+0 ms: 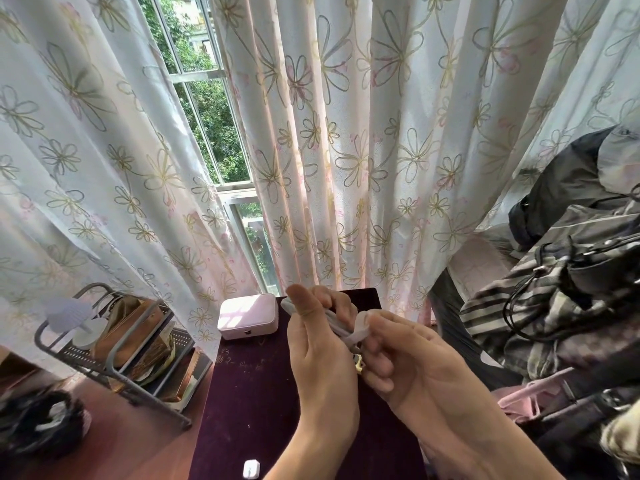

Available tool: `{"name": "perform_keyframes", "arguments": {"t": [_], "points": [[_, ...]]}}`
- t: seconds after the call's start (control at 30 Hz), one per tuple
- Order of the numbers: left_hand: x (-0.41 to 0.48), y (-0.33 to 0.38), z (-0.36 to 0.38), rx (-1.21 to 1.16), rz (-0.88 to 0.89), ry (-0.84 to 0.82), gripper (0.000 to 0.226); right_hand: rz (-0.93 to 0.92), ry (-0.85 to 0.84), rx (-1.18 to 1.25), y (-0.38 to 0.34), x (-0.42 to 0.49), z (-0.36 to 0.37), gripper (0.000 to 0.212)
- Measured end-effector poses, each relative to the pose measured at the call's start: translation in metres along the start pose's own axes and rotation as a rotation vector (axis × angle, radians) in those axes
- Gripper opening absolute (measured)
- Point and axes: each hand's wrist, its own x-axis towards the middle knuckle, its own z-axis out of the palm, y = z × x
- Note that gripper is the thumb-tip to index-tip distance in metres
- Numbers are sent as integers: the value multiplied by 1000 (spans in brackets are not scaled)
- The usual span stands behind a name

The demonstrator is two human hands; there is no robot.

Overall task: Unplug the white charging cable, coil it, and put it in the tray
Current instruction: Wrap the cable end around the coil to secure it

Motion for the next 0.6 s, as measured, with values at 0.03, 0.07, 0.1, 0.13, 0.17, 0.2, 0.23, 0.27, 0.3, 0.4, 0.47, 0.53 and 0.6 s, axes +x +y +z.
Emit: {"name": "perform_keyframes", "arguments": {"t": [0.03,0.07,0.1,0.13,0.17,0.2,0.23,0.27,0.3,0.4,0.47,0.53,0.6], "points": [[1,1,1,42,49,13,65,22,-7,-10,-2,-2,-1,29],[2,2,1,102,111,25,63,52,-13,-34,-4,-4,-1,30],[3,3,2,163,181,31,62,88,-19,-70,-7,-6,0,30],[4,5,2,209,254,32,59,123,-21,-118,-9,-8,1,30],[5,6,2,242,322,31,56,155,-18,-177,-11,-10,1,29],[7,8,3,260,381,26,54,185,-16,-247,-13,-11,1,27],[8,9,3,263,425,17,52,215,-19,-312,-14,-11,2,27],[9,10,3,251,455,3,51,241,-26,-358,-15,-12,2,26],[10,11,4,231,474,-11,50,256,-37,-378,-15,-12,3,26],[9,14,7,173,457,-39,49,179,-48,-312,-16,-11,4,22],[6,13,10,160,390,-41,53,62,-25,-256,-11,-11,5,19],[3,9,14,131,296,-32,63,-30,-4,-215,-4,-11,7,15],[2,5,15,88,226,-18,70,-87,8,-196,2,-12,7,13]]}}
